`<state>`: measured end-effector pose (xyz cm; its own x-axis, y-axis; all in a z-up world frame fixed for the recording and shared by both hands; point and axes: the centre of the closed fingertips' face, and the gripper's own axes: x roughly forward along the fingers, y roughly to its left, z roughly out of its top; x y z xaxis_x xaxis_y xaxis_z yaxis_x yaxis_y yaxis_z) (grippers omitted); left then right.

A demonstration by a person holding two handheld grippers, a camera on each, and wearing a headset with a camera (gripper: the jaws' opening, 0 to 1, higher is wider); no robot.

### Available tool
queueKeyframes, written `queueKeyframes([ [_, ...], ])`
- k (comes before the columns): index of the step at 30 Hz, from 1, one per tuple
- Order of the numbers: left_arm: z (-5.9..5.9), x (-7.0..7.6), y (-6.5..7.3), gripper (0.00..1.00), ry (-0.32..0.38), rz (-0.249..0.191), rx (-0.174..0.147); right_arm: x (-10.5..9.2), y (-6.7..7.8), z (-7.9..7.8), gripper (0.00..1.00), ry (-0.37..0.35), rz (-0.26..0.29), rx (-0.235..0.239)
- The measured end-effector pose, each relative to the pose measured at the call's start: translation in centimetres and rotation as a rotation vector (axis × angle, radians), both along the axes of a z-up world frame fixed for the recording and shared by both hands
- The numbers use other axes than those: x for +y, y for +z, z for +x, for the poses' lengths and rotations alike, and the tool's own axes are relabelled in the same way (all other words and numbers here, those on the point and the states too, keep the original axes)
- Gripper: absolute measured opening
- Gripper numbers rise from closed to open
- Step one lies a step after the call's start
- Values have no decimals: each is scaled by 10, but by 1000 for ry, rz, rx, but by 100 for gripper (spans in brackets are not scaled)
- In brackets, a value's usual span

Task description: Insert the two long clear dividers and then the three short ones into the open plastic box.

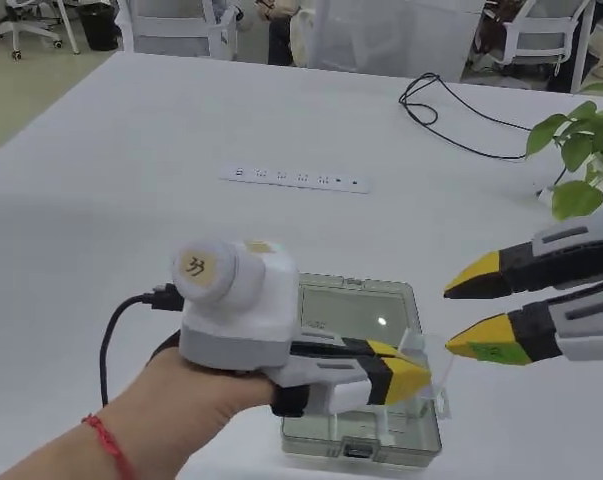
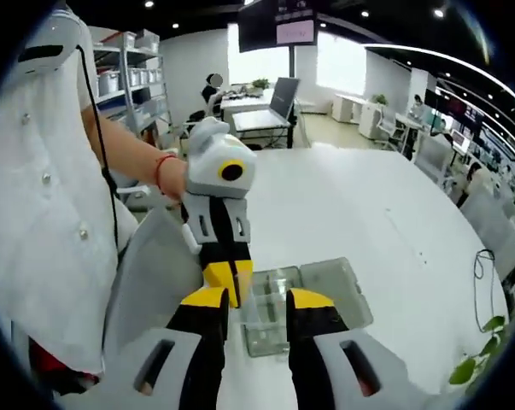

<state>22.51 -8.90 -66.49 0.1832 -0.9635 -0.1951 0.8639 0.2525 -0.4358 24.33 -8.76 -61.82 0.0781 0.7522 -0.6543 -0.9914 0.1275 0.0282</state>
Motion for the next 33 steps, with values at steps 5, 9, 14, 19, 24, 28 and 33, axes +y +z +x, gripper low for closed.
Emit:
queueKeyframes([
  [5,-3,0,4,0,-31,-10,-37,-2,-1,-5,23,43,-5,44],
  [9,-8,-2,9,0,-74,-18,-96,0,-4,-15,19,88,-11,83],
  [14,-17,-6,16,0,-123,-44,-129,4,-10,-23,14,135,-22,115],
  [19,-21,-8,15,0,-144,-33,-148,8,-12,-35,7,186,-28,151],
  [24,-23,-9,18,0,-151,-45,-155,9,-14,-38,4,207,-33,158],
  [28,-25,-9,16,0,-159,-37,-167,10,-15,-41,3,219,-35,161],
  [33,-26,-8,14,0,-160,-30,-171,11,-17,-44,3,230,-40,151],
])
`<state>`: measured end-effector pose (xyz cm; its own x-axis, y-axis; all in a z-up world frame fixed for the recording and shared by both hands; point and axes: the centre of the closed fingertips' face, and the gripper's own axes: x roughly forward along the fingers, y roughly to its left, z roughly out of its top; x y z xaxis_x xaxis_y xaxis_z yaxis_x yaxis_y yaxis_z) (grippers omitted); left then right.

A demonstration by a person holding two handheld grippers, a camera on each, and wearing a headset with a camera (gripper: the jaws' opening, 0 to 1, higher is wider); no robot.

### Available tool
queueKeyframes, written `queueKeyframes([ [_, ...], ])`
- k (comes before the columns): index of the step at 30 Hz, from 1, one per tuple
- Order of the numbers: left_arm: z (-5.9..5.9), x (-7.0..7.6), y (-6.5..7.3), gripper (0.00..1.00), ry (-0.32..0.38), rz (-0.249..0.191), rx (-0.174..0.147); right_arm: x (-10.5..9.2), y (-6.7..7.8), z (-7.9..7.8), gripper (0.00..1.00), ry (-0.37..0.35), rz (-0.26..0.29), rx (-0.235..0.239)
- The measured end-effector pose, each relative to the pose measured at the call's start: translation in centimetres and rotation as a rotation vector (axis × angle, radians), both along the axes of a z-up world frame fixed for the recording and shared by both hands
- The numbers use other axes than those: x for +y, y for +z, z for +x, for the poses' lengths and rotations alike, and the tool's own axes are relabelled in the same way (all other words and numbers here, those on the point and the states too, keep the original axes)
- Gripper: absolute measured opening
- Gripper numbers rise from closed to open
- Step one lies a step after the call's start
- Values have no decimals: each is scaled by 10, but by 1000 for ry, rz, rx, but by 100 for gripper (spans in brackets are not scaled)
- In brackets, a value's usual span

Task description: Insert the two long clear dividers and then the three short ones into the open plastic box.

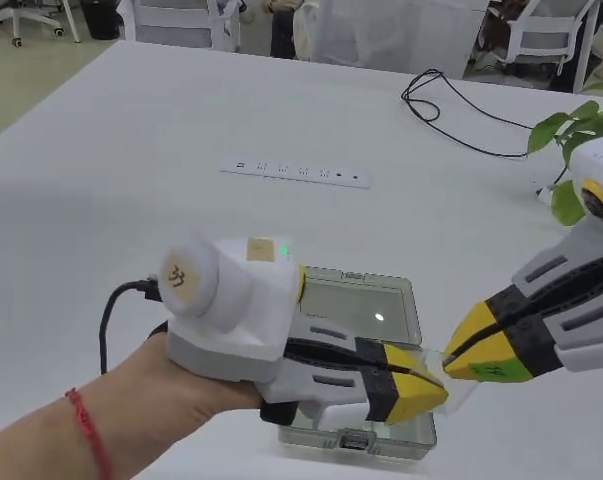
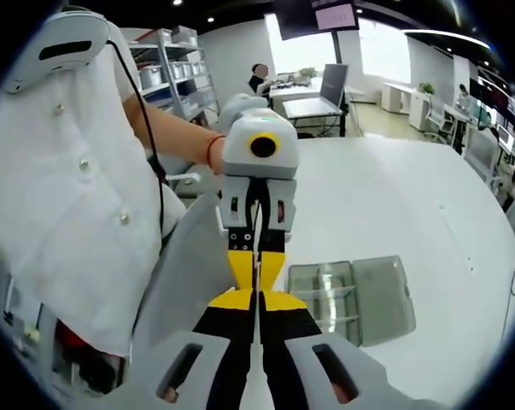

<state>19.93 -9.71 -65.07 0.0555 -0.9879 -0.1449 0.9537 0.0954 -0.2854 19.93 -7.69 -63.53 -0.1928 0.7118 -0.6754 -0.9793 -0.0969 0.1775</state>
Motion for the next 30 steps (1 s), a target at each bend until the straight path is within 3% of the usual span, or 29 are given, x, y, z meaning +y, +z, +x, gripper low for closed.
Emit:
queueKeyframes([
  [21,0,7,-7,0,21,25,3,3,2,-6,3,-6,7,-15],
  [30,6,21,-12,11,71,47,9,-2,11,1,3,-45,25,-38],
])
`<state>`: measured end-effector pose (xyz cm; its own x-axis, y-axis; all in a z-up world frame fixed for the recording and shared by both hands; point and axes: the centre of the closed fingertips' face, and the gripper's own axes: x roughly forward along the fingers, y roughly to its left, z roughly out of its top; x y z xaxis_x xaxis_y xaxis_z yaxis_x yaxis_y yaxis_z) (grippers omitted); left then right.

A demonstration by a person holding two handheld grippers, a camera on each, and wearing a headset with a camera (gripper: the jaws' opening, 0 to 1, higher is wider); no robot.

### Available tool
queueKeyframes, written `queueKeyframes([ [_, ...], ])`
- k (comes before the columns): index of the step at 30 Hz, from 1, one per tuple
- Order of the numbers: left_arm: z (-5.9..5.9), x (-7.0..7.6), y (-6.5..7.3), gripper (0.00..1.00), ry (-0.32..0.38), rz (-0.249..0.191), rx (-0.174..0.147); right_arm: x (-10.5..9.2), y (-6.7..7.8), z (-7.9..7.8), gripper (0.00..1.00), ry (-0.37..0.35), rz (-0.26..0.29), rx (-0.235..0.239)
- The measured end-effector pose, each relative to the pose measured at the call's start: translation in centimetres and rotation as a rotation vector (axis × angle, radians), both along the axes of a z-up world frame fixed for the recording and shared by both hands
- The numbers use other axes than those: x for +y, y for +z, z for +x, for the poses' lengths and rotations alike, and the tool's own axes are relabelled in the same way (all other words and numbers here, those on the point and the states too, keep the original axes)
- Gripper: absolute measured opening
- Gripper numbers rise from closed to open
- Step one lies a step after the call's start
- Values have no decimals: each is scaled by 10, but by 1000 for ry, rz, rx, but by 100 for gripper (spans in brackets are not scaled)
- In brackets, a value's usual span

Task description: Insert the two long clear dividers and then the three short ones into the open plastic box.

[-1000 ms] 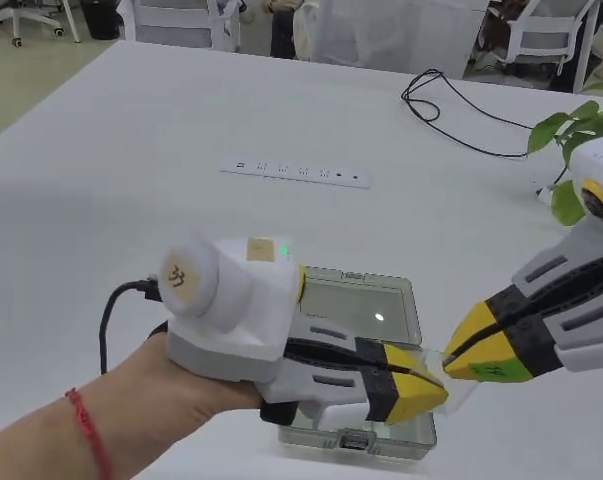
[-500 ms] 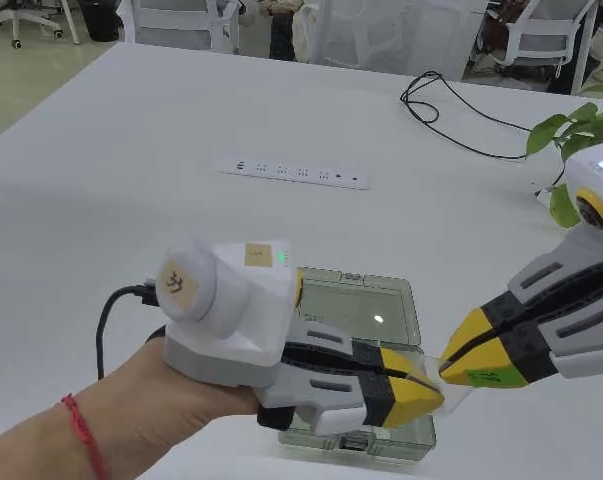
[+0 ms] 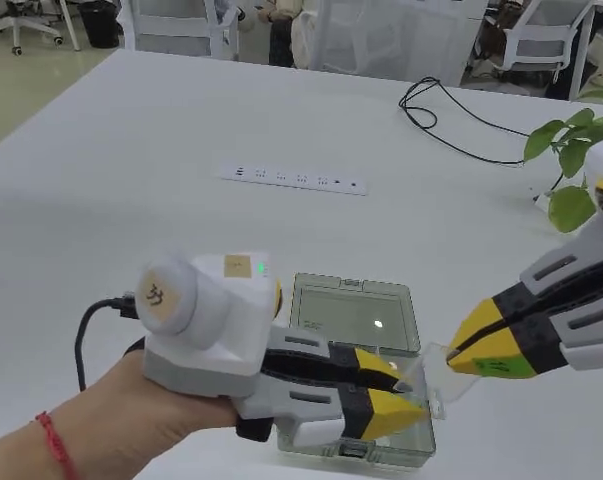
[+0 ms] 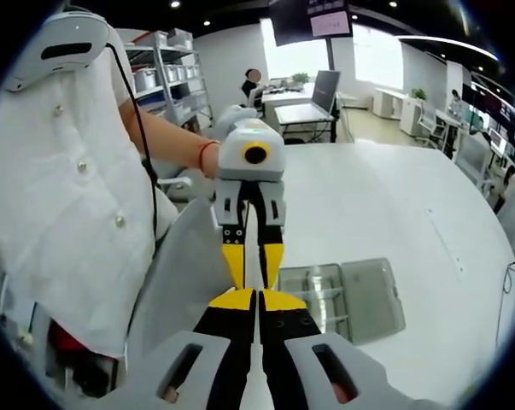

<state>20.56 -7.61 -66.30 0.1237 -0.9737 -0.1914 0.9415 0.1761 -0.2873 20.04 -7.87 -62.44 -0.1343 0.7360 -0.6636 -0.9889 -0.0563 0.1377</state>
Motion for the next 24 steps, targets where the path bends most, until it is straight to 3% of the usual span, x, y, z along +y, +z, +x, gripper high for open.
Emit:
queueKeyframes([
  [12,14,34,-12,37,93,55,-20,-13,-3,22,3,-72,-5,-31],
  [19,17,51,-23,61,115,99,-33,-17,-17,35,3,-103,-27,-43],
  [24,17,61,-31,71,116,126,-43,-19,-29,43,3,-108,-47,-50],
])
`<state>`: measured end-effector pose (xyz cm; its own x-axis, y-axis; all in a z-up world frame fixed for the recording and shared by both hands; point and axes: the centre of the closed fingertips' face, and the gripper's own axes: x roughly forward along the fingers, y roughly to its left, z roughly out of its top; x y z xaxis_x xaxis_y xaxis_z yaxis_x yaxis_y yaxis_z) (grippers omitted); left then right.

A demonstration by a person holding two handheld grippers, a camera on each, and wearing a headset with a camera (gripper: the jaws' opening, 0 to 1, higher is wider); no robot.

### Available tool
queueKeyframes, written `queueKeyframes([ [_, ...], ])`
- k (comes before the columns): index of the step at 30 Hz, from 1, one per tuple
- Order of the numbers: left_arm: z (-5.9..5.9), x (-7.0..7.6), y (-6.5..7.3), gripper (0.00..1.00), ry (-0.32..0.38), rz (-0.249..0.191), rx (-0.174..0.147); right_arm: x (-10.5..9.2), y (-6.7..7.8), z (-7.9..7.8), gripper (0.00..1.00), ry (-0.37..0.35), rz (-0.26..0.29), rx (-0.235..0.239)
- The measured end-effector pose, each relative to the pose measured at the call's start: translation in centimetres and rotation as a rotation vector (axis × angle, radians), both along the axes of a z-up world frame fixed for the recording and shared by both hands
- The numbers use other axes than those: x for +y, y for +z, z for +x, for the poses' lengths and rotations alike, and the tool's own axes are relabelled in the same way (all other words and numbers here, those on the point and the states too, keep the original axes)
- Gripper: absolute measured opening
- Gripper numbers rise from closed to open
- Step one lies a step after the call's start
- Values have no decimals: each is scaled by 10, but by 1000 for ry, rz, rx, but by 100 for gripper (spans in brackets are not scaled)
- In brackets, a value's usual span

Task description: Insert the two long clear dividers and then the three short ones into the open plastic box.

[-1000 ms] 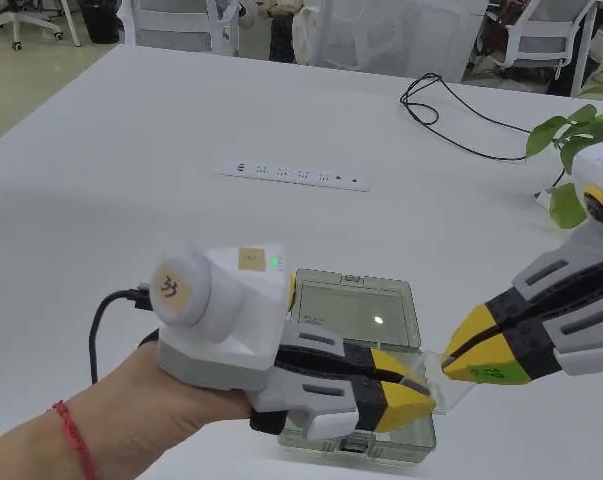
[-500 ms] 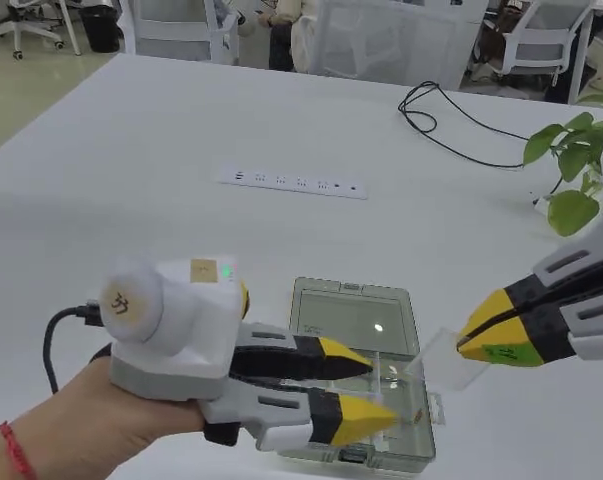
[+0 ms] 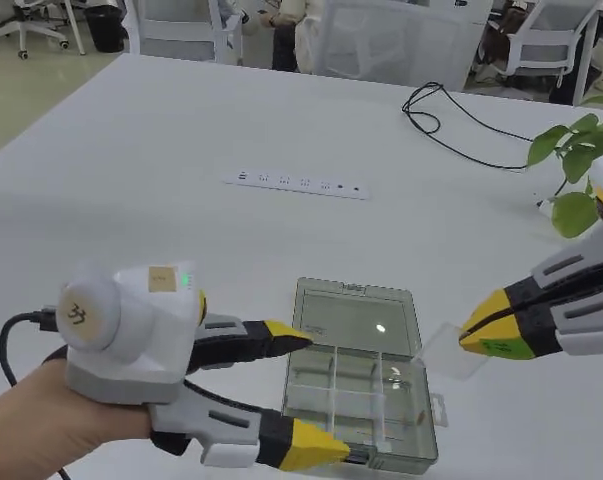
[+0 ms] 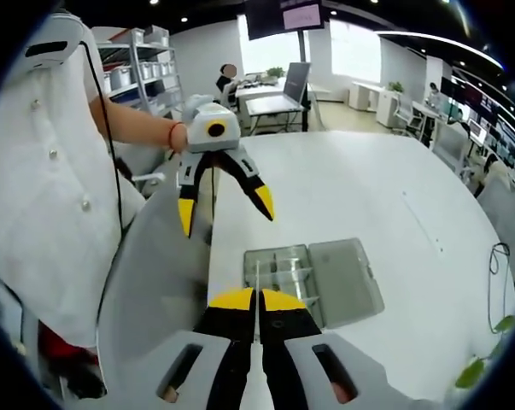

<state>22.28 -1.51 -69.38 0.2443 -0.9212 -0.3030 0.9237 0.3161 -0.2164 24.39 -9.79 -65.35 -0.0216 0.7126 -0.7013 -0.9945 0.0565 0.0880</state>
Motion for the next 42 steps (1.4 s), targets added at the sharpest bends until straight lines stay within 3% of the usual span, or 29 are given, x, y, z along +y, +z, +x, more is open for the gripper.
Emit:
queueKeyframes([
  [4,1,7,-6,80,8,17,1,-1,-14,6,3,6,-28,-8],
  [6,2,10,-8,83,7,27,-13,-2,-21,9,3,8,-40,-10],
  [8,2,12,-11,86,10,34,4,-4,-29,14,3,8,-46,-9],
  [11,3,14,-13,91,16,33,-4,-4,-39,18,3,11,-58,-11],
  [19,3,18,-18,100,34,32,14,-3,-63,23,3,23,-76,-16],
  [32,1,18,-22,100,45,24,34,3,-94,21,3,67,-142,-39],
  [42,1,17,-21,100,50,13,37,1,-105,25,3,72,-178,-35],
])
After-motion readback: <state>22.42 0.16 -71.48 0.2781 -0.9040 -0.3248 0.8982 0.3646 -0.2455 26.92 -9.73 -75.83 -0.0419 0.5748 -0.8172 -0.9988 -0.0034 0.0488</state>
